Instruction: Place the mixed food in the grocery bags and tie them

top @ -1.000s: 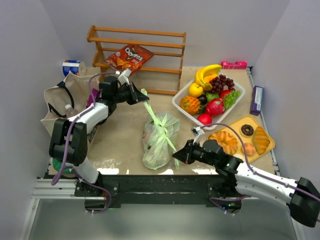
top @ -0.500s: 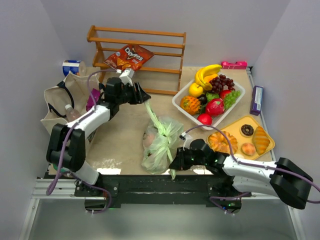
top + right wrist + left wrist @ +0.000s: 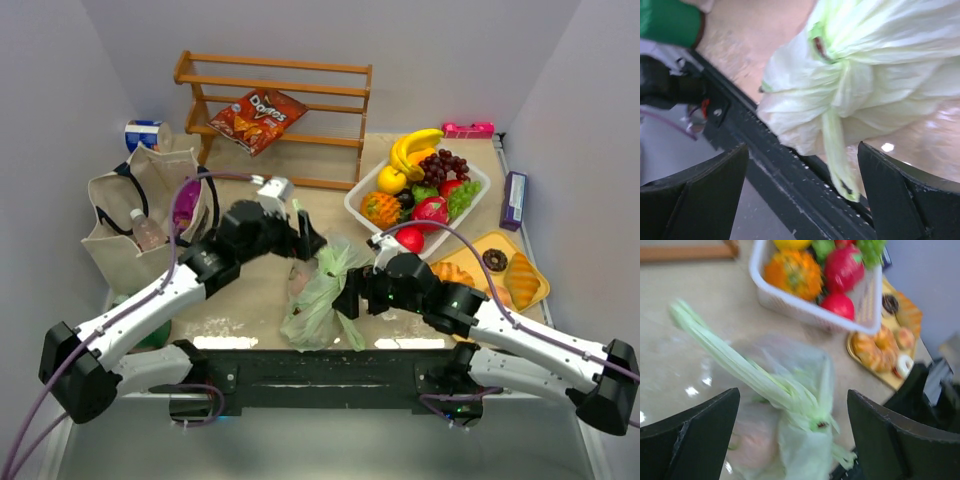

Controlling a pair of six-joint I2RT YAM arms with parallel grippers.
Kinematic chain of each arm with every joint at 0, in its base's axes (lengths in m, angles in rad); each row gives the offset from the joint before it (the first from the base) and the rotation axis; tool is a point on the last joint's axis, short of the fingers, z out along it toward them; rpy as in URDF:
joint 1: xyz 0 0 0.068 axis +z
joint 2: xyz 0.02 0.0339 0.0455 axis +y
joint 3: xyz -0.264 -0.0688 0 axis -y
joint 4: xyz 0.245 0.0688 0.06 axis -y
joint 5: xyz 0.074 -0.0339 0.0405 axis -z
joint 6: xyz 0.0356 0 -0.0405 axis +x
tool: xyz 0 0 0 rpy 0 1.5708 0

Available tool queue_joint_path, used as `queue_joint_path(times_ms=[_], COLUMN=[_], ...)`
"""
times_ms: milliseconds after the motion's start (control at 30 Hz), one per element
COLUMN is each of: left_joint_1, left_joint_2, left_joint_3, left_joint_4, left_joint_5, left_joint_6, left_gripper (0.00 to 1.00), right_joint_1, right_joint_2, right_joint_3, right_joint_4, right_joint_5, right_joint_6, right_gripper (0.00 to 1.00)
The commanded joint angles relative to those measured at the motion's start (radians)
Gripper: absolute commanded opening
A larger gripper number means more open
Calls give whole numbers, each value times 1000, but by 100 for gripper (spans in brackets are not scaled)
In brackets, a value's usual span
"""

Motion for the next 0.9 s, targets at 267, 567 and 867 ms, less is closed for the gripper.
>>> queue_joint_path(times_ms=[267, 567, 867], left_joint_1=[-243, -243, -243], left_joint_2=[79, 205, 296], left_joint_3=[-107, -87, -52], left_joint_4=[-61, 69, 152], left_joint_5=[-159, -124, -158], left_joint_6=[-211, -203, -151], left_gripper=[96, 98, 32], right_joint_1=[-286, -293, -293], right_joint_2=[-111, -152, -197], right_joint_3=[124, 38, 7], right_joint_4=[-228, -186, -187], right_joint_5=[235, 162, 165], right_joint_6=[-122, -88, -85], right_gripper=[99, 99, 98])
